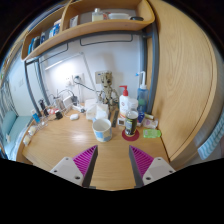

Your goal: Pour water

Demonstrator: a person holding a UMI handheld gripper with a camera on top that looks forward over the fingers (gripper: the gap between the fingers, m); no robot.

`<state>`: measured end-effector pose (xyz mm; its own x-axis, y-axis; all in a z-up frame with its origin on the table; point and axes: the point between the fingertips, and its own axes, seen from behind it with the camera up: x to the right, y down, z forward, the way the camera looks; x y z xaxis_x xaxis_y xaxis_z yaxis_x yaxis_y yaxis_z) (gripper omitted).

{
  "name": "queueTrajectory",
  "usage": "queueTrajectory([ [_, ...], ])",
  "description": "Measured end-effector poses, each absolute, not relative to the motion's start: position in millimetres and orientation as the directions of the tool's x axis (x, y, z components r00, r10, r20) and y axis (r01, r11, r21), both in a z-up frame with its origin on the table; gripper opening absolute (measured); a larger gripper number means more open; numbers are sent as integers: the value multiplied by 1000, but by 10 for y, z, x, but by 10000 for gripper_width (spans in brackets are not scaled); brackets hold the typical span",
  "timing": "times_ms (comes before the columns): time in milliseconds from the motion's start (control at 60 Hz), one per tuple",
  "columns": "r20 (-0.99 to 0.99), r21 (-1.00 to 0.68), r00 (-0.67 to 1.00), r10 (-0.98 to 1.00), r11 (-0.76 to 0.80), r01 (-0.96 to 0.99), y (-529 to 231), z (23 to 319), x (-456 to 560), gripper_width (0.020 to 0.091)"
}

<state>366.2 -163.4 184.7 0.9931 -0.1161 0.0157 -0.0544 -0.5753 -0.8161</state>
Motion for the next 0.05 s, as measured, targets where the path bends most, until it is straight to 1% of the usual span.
queueTrajectory([
  [50, 27, -812, 992, -120, -582, -48, -1636, 1839, 3680, 621],
])
